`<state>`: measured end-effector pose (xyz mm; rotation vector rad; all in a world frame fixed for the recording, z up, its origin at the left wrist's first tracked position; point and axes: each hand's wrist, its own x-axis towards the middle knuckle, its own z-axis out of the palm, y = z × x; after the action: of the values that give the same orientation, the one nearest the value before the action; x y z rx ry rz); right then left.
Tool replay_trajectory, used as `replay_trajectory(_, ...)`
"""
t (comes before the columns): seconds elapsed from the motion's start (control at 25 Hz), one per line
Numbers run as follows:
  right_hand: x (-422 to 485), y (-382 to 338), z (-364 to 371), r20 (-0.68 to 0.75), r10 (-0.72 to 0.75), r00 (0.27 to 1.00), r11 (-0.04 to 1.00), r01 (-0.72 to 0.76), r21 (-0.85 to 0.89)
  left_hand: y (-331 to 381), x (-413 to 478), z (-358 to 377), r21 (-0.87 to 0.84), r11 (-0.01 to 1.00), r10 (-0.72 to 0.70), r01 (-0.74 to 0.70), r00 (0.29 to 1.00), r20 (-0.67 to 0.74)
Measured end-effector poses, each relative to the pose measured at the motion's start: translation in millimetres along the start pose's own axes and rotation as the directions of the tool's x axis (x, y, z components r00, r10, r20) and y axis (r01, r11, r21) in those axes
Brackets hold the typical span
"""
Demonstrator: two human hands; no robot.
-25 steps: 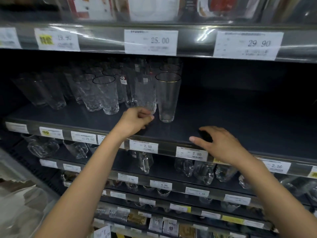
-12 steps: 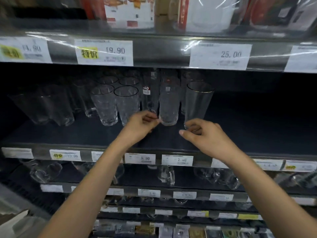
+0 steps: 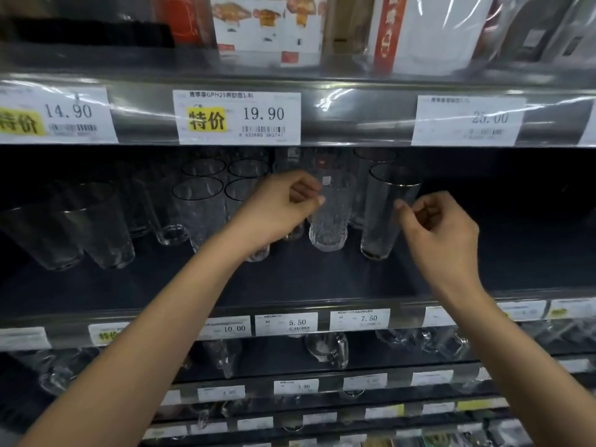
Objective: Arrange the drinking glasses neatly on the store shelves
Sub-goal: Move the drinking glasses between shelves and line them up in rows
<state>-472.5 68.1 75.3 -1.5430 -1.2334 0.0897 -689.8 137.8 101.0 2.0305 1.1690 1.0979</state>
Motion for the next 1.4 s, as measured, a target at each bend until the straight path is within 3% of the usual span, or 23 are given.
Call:
replay_trajectory(0.12, 8.3, 11.1, 1.8, -0.020, 0.009, 1.000, 1.000, -0.009, -0.001, 6.4, 17.7, -2.6, 0.098, 0.995, 0.032, -0.034, 0.999, 0.018)
replay_trajectory(0.24, 8.5, 25.9, 11.2, 0.051, 0.067, 0.996, 0.995, -0.071, 0.067, 7.8, 25.4, 10.5, 0.237, 0.970, 0.045, -0.060, 0.997, 0.067)
replay_trajectory(0.36, 4.2, 46.7, 24.9, 0.134, 0.110, 0.985, 0.991, -0.120, 0.067, 4.5, 30.6, 21.8, 0.435, 0.890, 0.096, -0.139, 0.988, 0.120)
replay_trajectory(0.52, 6.0, 69.7, 36.0, 0.251, 0.187, 0.950, 0.978, -0.204, 0.043, -0.8, 35.3, 23.1, 0.577, 0.788, 0.151, -0.213, 0.976, 0.155)
replay_trajectory(0.88, 20.2, 83.3, 31.5, 0.352, 0.165, 0.921, 0.984, -0.177, 0.001, -1.2, 48.2, 21.2, 0.684, 0.634, 0.255, -0.359, 0.933, 0.253)
replay_trajectory(1.08, 18.8, 84.0, 29.5, 0.364, 0.139, 0.921, 0.987, -0.157, 0.020, 7.6, 50.2, 32.2, 0.696, 0.632, 0.242, -0.341, 0.940, 0.241)
replay_trajectory(1.4, 21.7, 79.6, 35.8, 0.414, 0.179, 0.892, 0.979, -0.204, 0.016, 19.1, 64.4, 15.7, 0.631, 0.699, 0.032, -0.338, 0.895, 0.444)
